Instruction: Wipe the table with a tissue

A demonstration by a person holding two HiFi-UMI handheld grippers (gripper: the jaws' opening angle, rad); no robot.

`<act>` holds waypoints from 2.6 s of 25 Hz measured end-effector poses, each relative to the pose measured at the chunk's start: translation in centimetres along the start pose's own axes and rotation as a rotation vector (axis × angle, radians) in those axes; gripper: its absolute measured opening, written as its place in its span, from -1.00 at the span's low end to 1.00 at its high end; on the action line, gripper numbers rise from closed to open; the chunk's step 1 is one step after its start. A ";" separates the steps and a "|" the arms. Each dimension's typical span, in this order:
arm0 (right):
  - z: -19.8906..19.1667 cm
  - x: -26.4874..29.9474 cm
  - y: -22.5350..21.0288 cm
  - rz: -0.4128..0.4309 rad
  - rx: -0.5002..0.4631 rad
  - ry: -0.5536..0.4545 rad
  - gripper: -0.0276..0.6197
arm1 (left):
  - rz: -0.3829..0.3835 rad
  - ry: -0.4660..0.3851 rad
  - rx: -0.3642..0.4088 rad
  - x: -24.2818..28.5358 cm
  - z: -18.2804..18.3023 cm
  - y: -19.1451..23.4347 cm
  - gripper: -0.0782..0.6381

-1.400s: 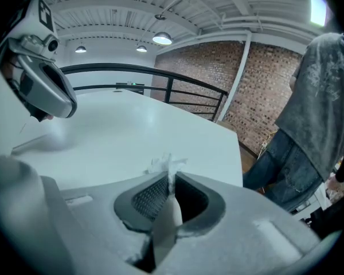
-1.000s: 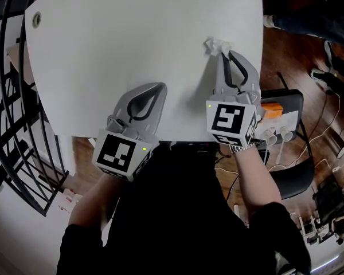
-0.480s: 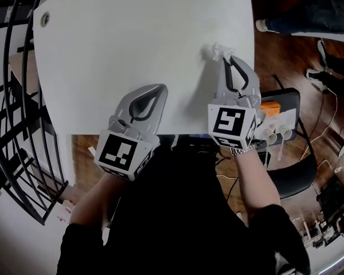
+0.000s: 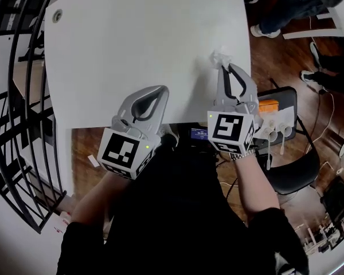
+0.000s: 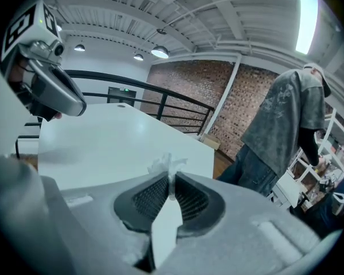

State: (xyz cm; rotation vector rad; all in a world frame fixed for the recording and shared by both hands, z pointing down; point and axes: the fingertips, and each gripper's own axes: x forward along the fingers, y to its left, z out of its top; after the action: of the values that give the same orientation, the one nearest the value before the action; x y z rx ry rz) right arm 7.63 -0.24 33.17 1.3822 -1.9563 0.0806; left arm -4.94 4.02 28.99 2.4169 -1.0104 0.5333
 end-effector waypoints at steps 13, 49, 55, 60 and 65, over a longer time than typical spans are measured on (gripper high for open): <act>2.3 -8.9 4.1 -0.034 -0.034 -0.081 -0.83 | 0.002 -0.105 0.060 -7.1 -0.1 -3.2 -0.73; 11.2 -23.4 14.7 0.014 0.020 -0.307 -0.82 | 0.068 -0.306 0.121 -22.7 -0.4 -3.5 -0.73; 11.4 -23.6 14.6 0.023 0.028 -0.315 -0.82 | 0.065 -0.309 0.129 -22.6 0.1 -3.7 -0.73; 11.4 -23.6 14.6 0.034 0.040 -0.326 -0.82 | 0.067 -0.306 0.135 -22.5 0.2 -3.9 -0.73; 11.6 -23.8 14.6 0.037 0.031 -0.331 -0.82 | 0.073 -0.308 0.138 -22.6 0.1 -4.1 -0.73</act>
State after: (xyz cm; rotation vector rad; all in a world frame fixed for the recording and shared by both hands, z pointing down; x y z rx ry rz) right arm -6.85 19.71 15.72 1.4531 -2.2591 -0.1078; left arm -16.71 19.05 16.21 2.6491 -1.2278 0.2651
